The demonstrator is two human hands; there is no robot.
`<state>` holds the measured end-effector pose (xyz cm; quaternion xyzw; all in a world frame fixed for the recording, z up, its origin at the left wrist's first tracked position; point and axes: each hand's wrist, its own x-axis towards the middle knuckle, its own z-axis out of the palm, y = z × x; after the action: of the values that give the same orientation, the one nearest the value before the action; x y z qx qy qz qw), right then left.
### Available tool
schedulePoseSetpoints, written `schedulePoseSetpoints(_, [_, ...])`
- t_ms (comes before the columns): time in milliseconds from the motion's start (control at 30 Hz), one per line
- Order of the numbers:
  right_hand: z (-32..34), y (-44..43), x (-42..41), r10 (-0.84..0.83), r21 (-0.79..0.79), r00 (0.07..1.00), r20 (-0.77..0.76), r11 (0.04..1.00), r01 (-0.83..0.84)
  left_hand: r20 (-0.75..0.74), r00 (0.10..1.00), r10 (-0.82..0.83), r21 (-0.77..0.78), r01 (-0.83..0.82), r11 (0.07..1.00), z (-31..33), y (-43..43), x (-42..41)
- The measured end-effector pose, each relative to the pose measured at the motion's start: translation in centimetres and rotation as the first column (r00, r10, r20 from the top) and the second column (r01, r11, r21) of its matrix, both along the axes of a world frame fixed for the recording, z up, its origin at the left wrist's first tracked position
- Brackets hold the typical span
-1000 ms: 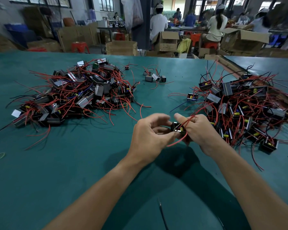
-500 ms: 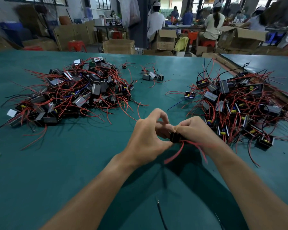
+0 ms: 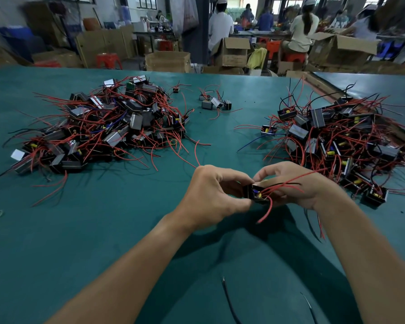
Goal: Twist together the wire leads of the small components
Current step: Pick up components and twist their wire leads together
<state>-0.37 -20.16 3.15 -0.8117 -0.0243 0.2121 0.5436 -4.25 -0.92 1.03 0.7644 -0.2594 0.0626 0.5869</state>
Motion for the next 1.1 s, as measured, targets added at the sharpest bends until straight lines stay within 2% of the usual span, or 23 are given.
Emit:
schedulePoseSetpoints(133, [0.1,-1.1,0.0,0.116,0.092,0.988,-0.107,0.990,-0.106,-0.118,0.991,-0.064,-0.118,0.050,0.992,-0.1,-0.1,0.3])
schedulePoseSetpoints(267, [0.1,-1.8,0.2,0.195,0.171,0.980,-0.040,0.968,-0.186,-0.206,0.972,-0.110,-0.222,0.063,0.973,-0.1,-0.4,0.2])
schedulePoseSetpoints(367, [0.0,-2.3,0.3,0.192,0.234,0.981,0.025,0.953,-0.192,-0.238,0.965,-0.111,-0.297,0.037,0.954,0.0,-0.3,0.3])
schedulePoseSetpoints(467, [0.1,-2.7,0.3,0.204,0.282,0.978,0.045,0.937,-0.209,-0.245,0.967,-0.074,-0.265,0.007,0.964,0.1,-0.4,0.3])
schedulePoseSetpoints(600, [0.4,-3.9,0.7,0.064,0.472,0.998,0.029,0.879,-0.070,-0.301,0.951,0.066,-0.265,-0.150,0.953,0.5,0.4,0.9])
schedulePoseSetpoints(767, [-0.2,-1.7,0.5,0.081,0.334,0.996,0.043,0.938,-0.091,-0.361,0.917,0.167,-0.236,-0.263,0.935,0.6,0.6,1.4])
schedulePoseSetpoints(933, [-0.3,-0.5,0.2,0.076,0.359,0.987,0.139,0.925,-0.122,-0.363,0.914,0.180,-0.179,-0.258,0.949,0.3,0.7,1.7])
schedulePoseSetpoints(1033, [-0.4,0.1,0.0,0.034,0.261,0.970,0.240,0.960,-0.098,-0.280,0.931,0.234,-0.036,-0.254,0.967,-0.1,1.0,1.8])
schedulePoseSetpoints(1100, [-0.6,0.6,0.0,-0.037,0.227,0.955,0.293,0.973,-0.032,-0.172,0.939,0.299,0.085,-0.288,0.954,-0.5,1.1,1.8])
